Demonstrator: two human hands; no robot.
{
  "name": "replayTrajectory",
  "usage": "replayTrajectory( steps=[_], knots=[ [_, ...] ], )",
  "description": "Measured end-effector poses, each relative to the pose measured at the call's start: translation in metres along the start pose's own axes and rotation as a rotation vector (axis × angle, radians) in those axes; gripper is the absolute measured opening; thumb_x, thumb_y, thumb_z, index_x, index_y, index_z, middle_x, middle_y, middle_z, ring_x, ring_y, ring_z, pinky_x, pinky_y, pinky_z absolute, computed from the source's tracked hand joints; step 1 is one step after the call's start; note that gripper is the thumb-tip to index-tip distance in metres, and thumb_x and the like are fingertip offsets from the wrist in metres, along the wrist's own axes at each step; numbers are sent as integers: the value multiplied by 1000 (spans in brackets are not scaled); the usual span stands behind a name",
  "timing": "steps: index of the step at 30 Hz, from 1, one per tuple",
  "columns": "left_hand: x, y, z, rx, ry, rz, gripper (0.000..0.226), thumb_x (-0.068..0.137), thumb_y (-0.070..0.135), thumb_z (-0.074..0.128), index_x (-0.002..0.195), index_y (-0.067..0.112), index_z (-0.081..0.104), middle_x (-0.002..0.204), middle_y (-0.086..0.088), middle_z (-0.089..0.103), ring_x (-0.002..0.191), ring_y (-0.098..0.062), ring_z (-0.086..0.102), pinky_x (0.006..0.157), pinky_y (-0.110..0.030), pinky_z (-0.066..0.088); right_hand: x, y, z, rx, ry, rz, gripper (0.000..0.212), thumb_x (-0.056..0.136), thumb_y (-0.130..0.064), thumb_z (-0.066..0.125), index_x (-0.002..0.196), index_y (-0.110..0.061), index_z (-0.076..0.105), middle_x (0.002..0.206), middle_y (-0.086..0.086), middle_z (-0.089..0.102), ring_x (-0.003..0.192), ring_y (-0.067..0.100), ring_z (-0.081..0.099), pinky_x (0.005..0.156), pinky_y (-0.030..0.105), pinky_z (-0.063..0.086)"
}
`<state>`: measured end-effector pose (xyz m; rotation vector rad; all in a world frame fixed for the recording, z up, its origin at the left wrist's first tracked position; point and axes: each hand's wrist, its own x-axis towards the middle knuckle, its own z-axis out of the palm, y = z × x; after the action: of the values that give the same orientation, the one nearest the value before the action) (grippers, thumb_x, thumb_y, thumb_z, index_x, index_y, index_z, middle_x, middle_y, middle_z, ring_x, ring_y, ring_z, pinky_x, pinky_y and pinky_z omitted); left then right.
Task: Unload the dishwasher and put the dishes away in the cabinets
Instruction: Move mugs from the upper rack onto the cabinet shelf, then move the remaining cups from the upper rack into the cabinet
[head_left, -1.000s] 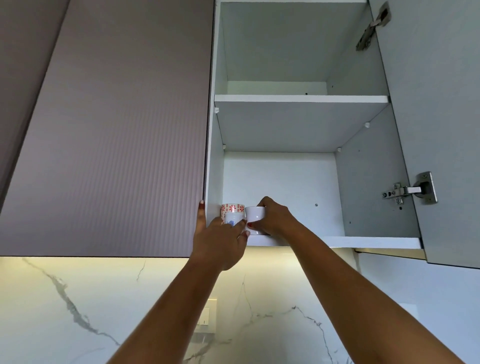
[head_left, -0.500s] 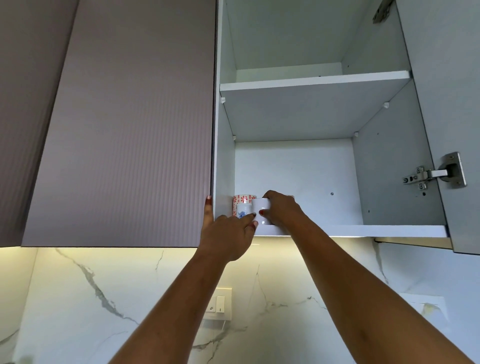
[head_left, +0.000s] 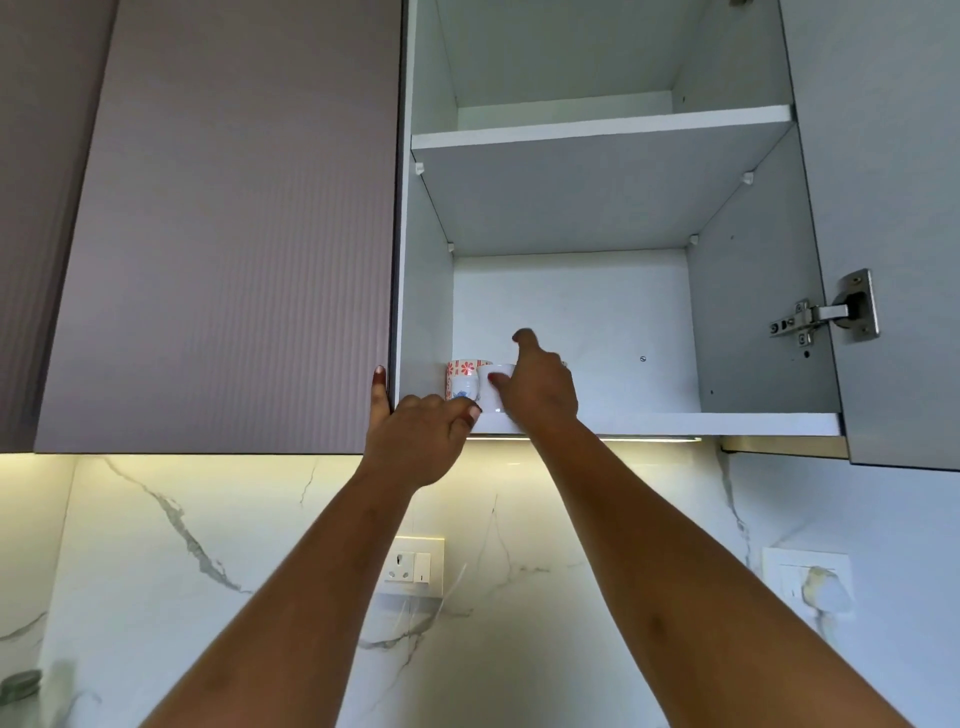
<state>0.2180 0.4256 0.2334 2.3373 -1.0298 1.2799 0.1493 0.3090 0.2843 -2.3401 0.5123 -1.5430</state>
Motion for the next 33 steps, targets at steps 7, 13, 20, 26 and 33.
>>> replayTrajectory(
  steps=[7, 13, 20, 26, 33],
  knots=[
    [-52, 41, 39, -217, 308, -178, 54, 91, 52, 21, 133, 31, 48, 137, -6, 51, 130, -26, 45, 103, -65, 24, -63, 17, -18, 324, 390, -96, 14, 94, -16, 45, 107, -18, 51, 77, 5, 64, 68, 21, 61, 59, 25, 45],
    [-165, 129, 70, -872, 202, -241, 54, 90, 59, 20, 138, 38, 30, 151, 3, 29, 141, -13, 22, 112, -36, 21, -204, 77, -36, 661, 300, 157, 16, 90, -5, 53, 89, -21, 57, 68, 3, 62, 67, 15, 64, 64, 28, 56],
    [-337, 196, 77, -1398, -406, -347, 39, 93, 28, 52, 131, 27, 41, 136, 5, 37, 126, -18, 42, 109, -34, 34, -367, 148, -93, 742, 149, 858, 9, 91, -5, 54, 89, -12, 60, 72, 5, 63, 66, 17, 58, 59, 21, 49],
    [-425, 253, 52, -1448, -729, -236, 33, 90, 3, 56, 119, 17, 53, 120, 1, 43, 108, -25, 56, 98, -35, 43, -492, 172, -186, 570, 331, 1154, 14, 91, -8, 54, 84, -20, 59, 76, 2, 64, 66, 15, 60, 59, 22, 48],
    [-509, 368, -48, -1579, -1065, 188, 33, 87, 1, 57, 109, 25, 52, 117, -2, 48, 95, -18, 57, 80, -23, 44, -595, 157, -330, 321, 513, 1284, 21, 92, -4, 49, 78, -19, 55, 70, 3, 60, 55, 13, 52, 50, 20, 39]
  ],
)
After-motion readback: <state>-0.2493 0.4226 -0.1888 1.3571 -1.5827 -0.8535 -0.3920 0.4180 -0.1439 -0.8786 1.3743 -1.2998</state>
